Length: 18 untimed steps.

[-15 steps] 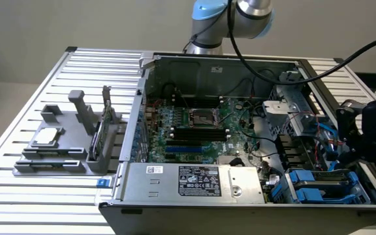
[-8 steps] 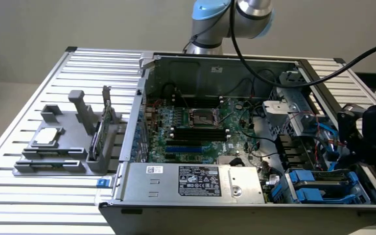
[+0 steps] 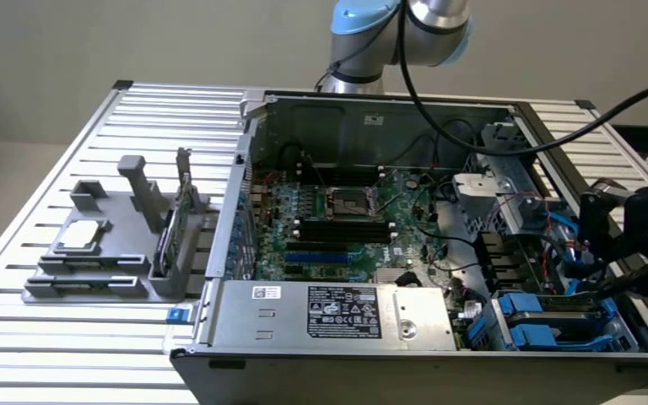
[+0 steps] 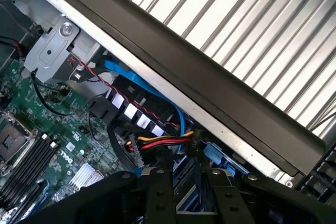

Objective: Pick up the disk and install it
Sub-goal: 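Insert the first disk wire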

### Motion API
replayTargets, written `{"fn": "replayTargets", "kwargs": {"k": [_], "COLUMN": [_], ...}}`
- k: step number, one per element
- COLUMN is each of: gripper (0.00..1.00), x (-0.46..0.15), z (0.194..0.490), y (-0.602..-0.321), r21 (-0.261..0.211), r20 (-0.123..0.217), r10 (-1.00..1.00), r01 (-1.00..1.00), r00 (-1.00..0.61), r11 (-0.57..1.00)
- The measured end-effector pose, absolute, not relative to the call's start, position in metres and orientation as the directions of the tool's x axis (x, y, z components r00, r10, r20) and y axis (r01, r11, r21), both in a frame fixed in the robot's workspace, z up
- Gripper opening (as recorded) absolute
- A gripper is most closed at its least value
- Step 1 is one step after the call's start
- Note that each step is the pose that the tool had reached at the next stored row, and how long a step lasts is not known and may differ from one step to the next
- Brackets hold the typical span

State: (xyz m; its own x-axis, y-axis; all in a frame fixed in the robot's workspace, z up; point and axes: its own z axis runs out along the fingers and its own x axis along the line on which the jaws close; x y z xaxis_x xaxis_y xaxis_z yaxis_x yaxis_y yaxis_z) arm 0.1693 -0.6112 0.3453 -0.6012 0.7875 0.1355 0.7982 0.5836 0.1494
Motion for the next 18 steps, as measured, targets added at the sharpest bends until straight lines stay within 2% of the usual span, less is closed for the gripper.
{"fn": "replayTargets", "kwargs": {"k": [18], "gripper": [0.31], "x": [0.1696], "z": [0.337], "y": [-0.6117], "r21": [0.154], "r20": [0.145], "r10": [0.854], "r01": [0.864], "r00": [-0.499], "r11": [0.479]}}
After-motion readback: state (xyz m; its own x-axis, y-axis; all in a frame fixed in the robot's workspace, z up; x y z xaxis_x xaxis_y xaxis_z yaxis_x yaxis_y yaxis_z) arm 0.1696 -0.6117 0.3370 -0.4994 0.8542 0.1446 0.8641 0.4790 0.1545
